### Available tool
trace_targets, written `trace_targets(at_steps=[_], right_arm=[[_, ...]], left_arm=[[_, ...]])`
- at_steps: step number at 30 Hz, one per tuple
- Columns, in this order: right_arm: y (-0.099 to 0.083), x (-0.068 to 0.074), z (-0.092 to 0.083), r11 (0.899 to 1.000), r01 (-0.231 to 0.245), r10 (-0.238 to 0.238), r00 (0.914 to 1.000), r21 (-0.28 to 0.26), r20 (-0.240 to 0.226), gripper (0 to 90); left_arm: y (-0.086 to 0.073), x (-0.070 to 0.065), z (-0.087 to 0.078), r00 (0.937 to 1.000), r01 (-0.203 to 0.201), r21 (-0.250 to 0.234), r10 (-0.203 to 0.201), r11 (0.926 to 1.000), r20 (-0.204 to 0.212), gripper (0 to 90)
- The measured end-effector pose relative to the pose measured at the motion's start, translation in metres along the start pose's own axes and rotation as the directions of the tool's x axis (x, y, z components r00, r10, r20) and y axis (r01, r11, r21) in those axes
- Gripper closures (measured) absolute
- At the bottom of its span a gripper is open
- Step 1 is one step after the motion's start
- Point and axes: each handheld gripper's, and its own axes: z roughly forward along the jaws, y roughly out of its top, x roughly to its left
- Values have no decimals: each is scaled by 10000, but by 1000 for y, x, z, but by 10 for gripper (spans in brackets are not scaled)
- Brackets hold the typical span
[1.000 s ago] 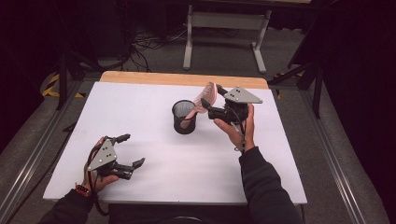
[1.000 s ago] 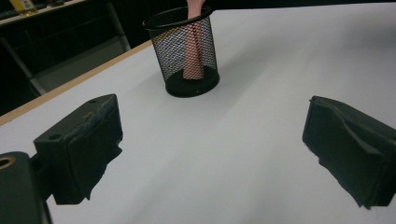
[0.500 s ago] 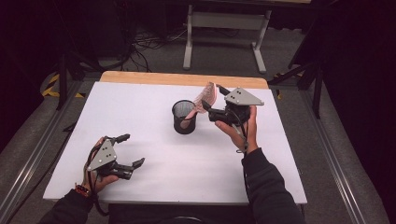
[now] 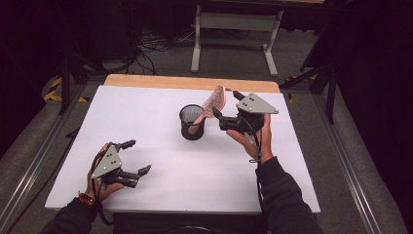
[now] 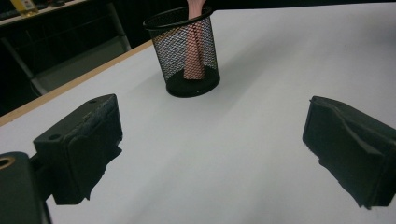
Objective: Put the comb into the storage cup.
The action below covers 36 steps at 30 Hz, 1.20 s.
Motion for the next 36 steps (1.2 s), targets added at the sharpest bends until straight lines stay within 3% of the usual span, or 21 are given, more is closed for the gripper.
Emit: trace_targets(at_steps=[36], right_arm=[[-17,11,-30,9968,728,-734,9971,330,176,126]], left_arm=[[0,0,0,10000,31,-11,-30,10000,8,55]])
